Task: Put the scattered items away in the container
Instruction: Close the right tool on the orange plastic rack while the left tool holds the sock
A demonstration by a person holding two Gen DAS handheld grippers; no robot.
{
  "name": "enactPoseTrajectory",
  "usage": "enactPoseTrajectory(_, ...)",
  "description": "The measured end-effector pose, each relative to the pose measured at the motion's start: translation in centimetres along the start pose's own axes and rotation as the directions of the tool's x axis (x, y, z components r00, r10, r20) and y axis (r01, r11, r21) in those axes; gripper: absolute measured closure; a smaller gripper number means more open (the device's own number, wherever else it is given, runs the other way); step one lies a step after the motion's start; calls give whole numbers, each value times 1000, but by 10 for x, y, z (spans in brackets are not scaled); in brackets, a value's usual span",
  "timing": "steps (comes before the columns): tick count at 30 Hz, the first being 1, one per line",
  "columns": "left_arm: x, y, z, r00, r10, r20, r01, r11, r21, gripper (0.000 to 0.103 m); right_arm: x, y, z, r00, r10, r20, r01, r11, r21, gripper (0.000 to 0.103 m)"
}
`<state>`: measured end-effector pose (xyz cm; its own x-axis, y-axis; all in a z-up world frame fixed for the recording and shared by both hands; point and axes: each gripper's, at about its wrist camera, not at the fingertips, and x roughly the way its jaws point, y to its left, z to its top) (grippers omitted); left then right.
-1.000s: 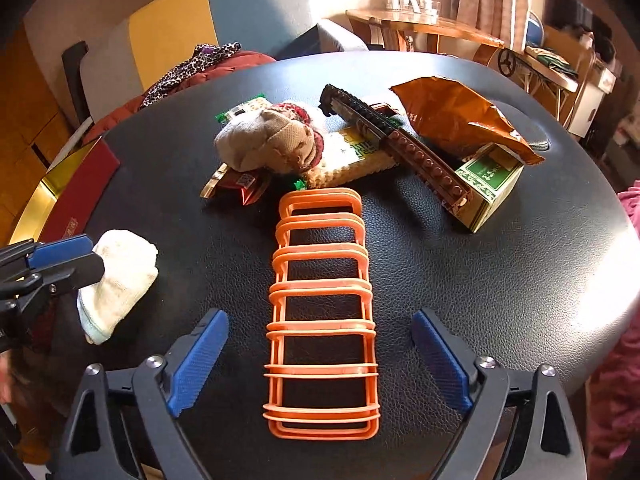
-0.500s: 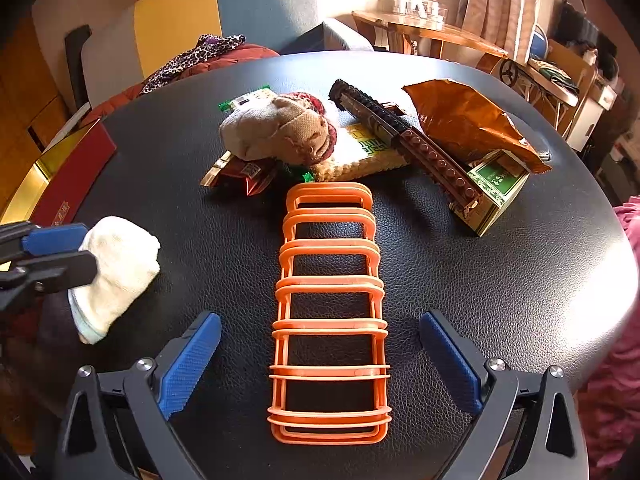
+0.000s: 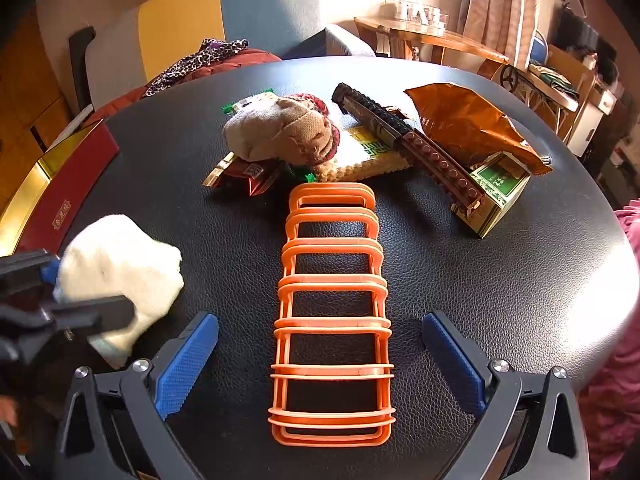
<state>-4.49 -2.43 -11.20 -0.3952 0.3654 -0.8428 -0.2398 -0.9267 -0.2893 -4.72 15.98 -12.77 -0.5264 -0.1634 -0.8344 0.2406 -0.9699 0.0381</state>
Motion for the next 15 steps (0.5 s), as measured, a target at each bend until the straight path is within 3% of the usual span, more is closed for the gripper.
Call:
enactPoseTrajectory(7, -5, -10, -4, 997, 73, 29, -74, 997, 34, 45, 1, 0, 3, 1000, 14, -1, -14, 1000, 15, 0)
enactPoseTrajectory(15, -10, -4, -9, 996, 78, 45, -78, 997, 4, 51, 5, 5, 8, 1000, 3, -9, -3, 1000, 15, 1)
